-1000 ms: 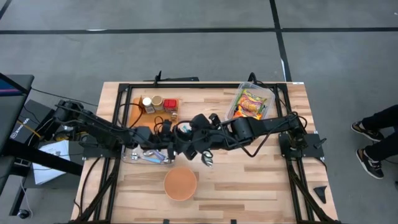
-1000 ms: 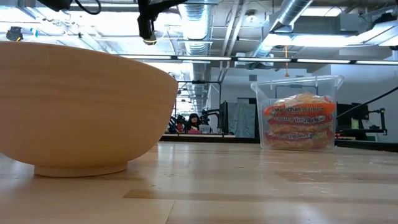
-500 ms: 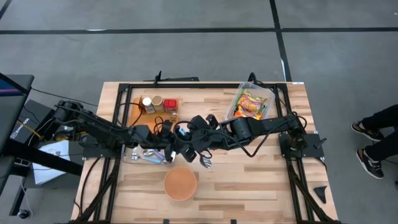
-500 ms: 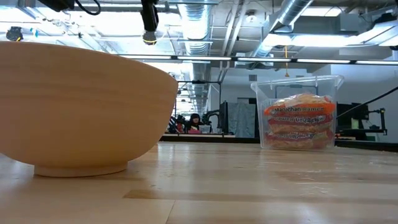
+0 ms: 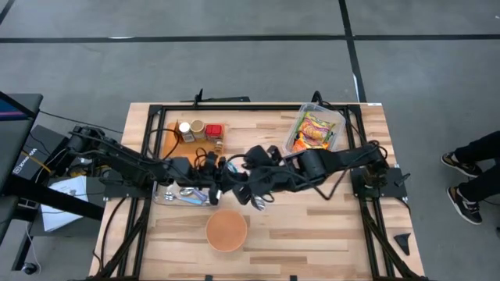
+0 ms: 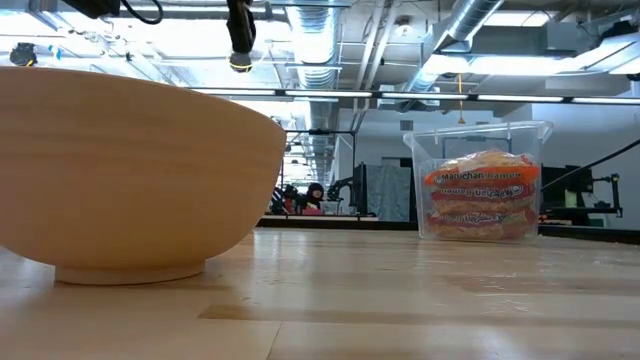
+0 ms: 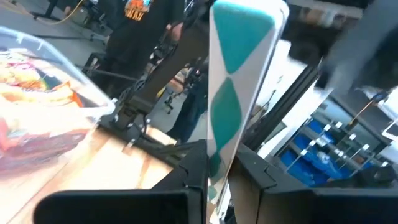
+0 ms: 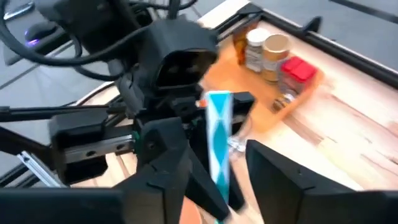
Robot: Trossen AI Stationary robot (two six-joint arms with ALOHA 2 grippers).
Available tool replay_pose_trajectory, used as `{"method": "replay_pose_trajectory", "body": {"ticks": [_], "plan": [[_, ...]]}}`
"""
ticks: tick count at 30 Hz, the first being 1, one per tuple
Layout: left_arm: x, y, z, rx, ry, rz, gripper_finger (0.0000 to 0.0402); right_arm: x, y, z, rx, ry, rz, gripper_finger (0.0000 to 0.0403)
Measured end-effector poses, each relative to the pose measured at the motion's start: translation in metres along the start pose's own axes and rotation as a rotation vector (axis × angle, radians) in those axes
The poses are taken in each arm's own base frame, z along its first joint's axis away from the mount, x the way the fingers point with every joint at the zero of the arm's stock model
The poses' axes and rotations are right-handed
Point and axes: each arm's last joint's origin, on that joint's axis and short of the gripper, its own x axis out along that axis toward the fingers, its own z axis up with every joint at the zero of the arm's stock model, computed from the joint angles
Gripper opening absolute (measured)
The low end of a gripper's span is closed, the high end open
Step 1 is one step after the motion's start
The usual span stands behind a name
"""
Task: Pick & Place Food Item
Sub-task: Put the blue and white spoon into the bottom transparent bin
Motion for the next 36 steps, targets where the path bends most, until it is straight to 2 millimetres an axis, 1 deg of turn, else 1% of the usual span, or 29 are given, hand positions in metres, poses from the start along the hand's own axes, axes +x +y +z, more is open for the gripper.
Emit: {"method": "replay_pose_trajectory", "body": {"ticks": [4,9,11,13,16,22,27,30,33,36], "plan": [[0.0,0.002,-0.004,0.024,0.042,0.024,0.0029,-0.026,-0.009,0.0,0.043,-0.016,-0.053,0.0175],[-0.002,0.002,-0.004,0.036,0.059,0.032,0.0029,-0.056,-0.02,-0.007,0.094,-0.022,-0.123,0.018],[-0.004,0.001,0.001,0.053,0.045,0.042,0.0029,-0.067,-0.023,-0.011,0.118,-0.014,-0.146,0.0177],[-0.009,0.002,0.007,0.077,0.052,0.065,0.0029,-0.074,-0.026,-0.016,0.131,0.0,-0.172,0.0173],[-0.017,0.002,0.024,0.119,0.048,0.098,0.0029,-0.081,-0.028,-0.026,0.143,0.027,-0.217,0.0167],[-0.035,-0.005,0.065,0.213,0.055,0.17,0.0029,-0.078,-0.021,-0.043,0.167,0.052,-0.221,0.0159],[-0.048,-0.012,0.09,0.284,0.136,0.247,0.0029,-0.073,-0.019,-0.056,0.205,0.075,-0.244,0.0157],[-0.056,-0.017,0.101,0.306,0.212,0.303,0.0029,-0.069,-0.019,-0.062,0.233,0.104,-0.254,0.0157],[-0.065,-0.02,0.106,0.33,0.331,0.367,0.0029,-0.067,-0.018,-0.068,0.262,0.116,-0.268,0.0157],[-0.072,-0.024,0.11,0.341,0.434,0.408,0.0029,-0.067,-0.017,-0.07,0.279,0.121,-0.266,0.0157]]}}
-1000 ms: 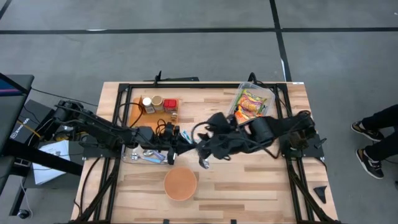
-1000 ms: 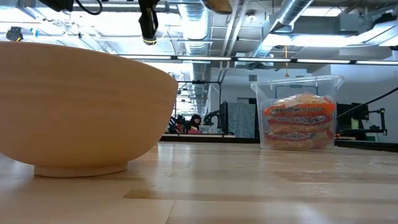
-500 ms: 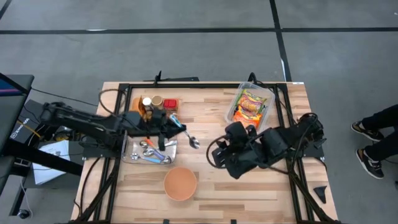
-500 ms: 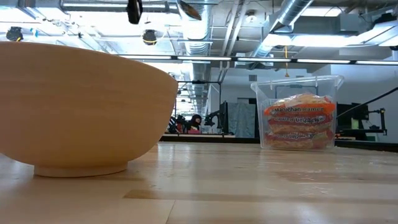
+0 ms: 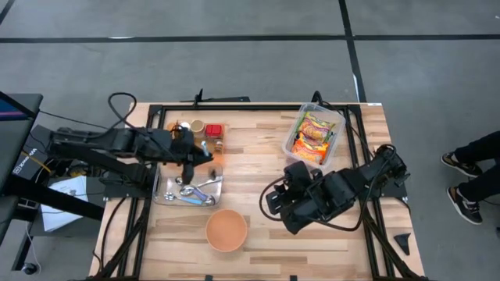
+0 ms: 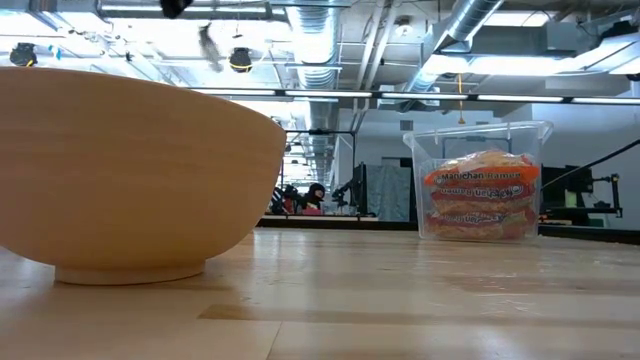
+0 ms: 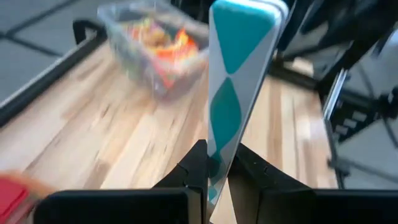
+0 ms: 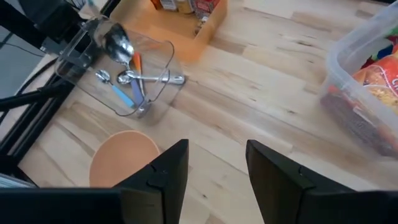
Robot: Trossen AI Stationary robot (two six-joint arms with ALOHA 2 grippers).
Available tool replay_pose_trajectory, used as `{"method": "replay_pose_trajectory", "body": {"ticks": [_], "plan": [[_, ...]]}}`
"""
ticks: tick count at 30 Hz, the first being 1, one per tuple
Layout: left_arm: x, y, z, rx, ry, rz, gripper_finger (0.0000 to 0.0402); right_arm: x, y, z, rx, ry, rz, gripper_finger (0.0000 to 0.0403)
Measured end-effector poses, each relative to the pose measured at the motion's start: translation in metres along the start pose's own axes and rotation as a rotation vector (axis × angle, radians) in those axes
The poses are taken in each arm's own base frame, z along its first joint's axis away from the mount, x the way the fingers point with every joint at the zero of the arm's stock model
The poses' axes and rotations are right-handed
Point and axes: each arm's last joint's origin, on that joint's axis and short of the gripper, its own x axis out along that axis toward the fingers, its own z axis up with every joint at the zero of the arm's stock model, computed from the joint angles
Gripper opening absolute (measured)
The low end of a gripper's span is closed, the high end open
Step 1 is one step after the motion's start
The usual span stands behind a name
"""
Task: Pick & Place Food Item
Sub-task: Put the blue and white spoon into the bottom transparent bin
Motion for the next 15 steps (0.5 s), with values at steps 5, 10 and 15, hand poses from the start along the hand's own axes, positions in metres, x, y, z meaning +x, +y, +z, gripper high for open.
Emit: {"method": "replay_pose_trajectory", "body": {"ticks": [5,10,15], "plan": [[-0.01,-0.003,0.002,0.028,0.136,0.012,0.0029,0.0,0.0,0.0,0.021,-0.007,0.001,0.0157],[-0.01,-0.007,-0.002,0.034,0.245,-0.002,0.0029,0.0,0.0,0.0,0.019,-0.008,0.002,0.0157],[-0.014,-0.01,-0.013,0.04,0.386,-0.016,0.0029,0.0,0.0,0.001,0.021,-0.004,0.0,0.0156]]}}
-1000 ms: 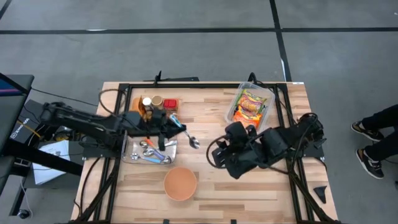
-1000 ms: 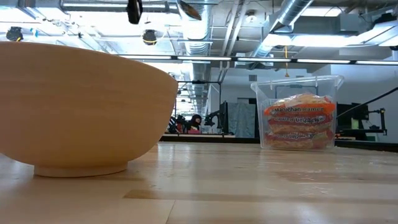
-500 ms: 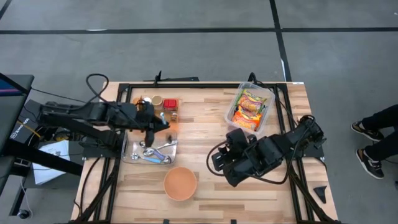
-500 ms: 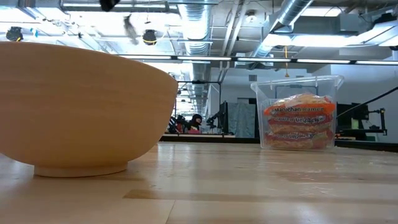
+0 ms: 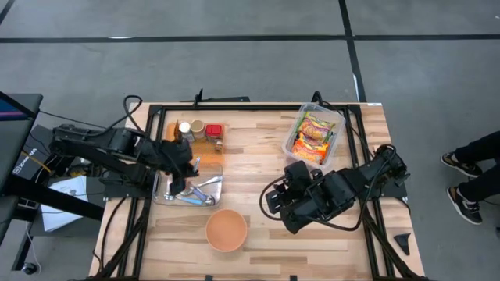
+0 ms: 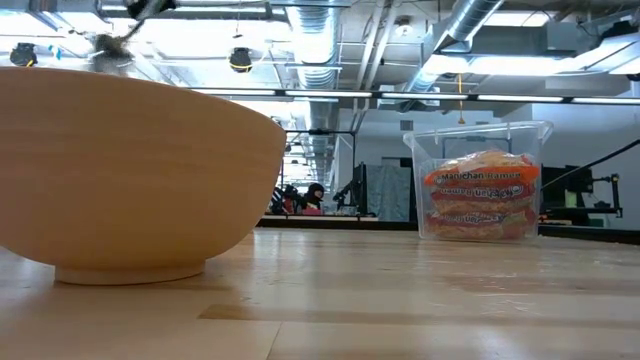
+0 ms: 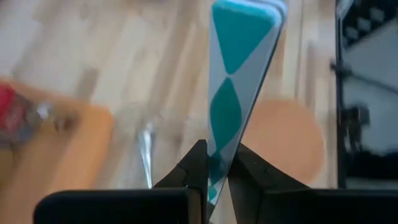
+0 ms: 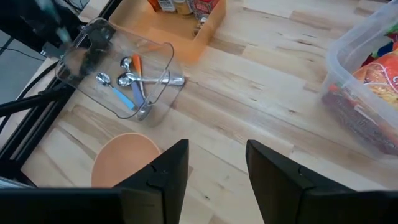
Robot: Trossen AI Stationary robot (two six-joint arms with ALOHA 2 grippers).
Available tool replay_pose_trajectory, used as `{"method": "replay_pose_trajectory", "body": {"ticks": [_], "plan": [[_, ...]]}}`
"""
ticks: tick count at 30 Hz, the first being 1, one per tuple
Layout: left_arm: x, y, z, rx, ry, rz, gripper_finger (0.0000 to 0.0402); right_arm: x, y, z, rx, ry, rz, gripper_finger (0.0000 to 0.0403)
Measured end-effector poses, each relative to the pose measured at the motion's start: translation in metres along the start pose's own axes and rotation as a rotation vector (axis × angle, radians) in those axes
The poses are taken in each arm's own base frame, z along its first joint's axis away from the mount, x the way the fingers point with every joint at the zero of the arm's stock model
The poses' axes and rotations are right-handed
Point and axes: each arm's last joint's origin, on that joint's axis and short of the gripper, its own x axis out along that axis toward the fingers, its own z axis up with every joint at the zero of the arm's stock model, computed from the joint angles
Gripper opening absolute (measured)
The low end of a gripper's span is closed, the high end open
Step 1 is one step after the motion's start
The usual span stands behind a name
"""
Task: Pick & Place Food Item
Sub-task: Put the blue and white spoon into the bottom transparent bin
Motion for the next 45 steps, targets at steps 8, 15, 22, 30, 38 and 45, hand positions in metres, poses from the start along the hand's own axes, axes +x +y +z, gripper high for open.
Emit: {"method": "replay_pose_trajectory", "body": {"ticks": [8,15,22,30,38,45], "plan": [[-0.003,-0.007,-0.017,0.015,0.163,-0.052,0.0029,0.0,0.0,-0.001,0.004,0.008,0.004,0.0156],[-0.006,-0.001,-0.03,-0.023,0.316,-0.007,0.0029,0.0,0.0,0.0,-0.004,0.008,0.002,0.0156],[0.012,0.002,-0.036,-0.001,0.355,0.064,0.0029,0.002,0.001,0.002,-0.02,0.005,0.003,0.0156],[0.073,0.011,-0.044,0.075,0.445,0.224,0.0029,0.004,0.0,0.005,-0.02,-0.002,-0.004,0.0156],[0.119,0.023,-0.067,0.103,0.616,0.251,0.0029,0.004,0.001,0.006,-0.013,-0.002,0.002,0.0156],[0.131,0.025,-0.077,0.073,0.591,0.236,0.0058,0.004,0.002,0.005,-0.01,-0.001,0.009,0.0156]]}}
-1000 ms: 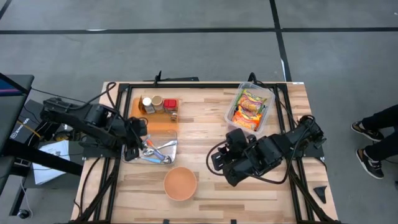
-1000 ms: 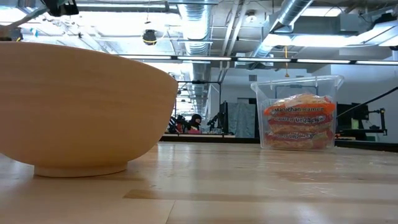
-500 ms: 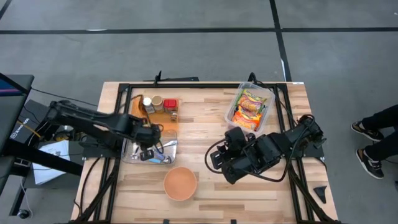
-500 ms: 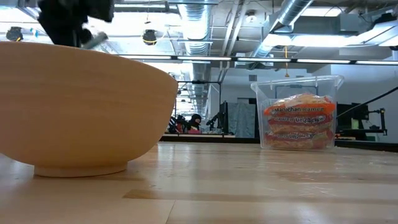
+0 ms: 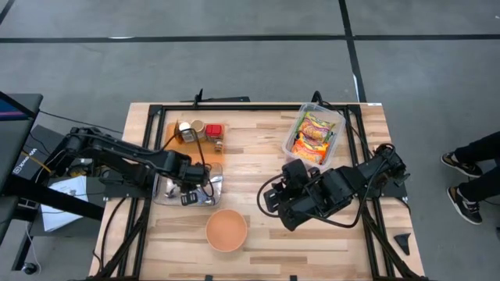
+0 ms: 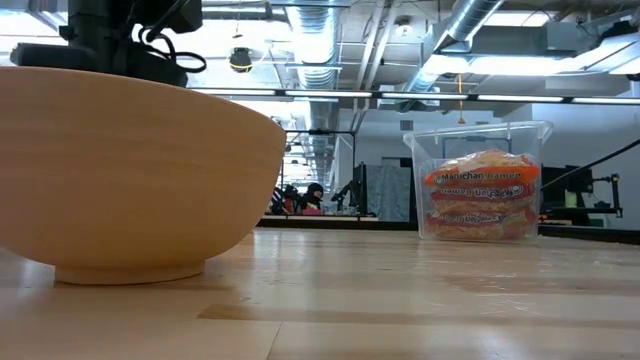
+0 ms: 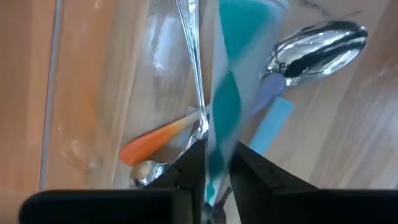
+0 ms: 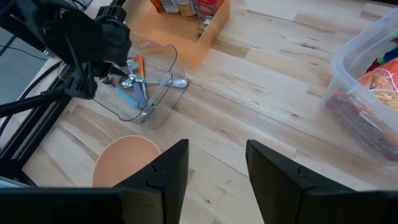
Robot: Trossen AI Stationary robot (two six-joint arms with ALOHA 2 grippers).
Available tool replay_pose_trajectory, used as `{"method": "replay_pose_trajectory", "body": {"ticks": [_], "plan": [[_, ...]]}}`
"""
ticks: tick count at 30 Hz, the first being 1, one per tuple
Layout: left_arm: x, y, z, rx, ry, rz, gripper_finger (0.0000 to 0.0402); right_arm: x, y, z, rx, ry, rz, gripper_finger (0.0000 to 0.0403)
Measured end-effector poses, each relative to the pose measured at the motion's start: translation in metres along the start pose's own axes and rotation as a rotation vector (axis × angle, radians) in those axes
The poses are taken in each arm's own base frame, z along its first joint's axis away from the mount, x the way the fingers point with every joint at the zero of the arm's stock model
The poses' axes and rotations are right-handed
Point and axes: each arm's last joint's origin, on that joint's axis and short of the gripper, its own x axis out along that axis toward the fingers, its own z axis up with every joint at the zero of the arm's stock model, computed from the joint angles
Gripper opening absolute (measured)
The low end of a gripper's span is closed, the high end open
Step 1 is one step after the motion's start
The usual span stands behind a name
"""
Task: Pick & Place Food Item
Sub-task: Put the blue and white spoon into the bottom transparent bin, then return to Home Position
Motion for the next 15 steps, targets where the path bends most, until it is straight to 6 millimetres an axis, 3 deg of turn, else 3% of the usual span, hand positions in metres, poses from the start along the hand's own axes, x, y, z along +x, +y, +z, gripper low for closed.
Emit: {"method": "replay_pose_trajectory", "body": {"ticks": [10,15], "plan": [[-0.003,0.001,-0.001,-0.02,-0.023,0.012,0.0134,0.0,0.001,-0.001,-0.014,0.022,0.006,0.0156],[-0.029,0.004,-0.002,-0.038,-0.121,-0.047,0.0159,0.0,0.001,-0.001,-0.02,0.022,0.008,0.0156]]}}
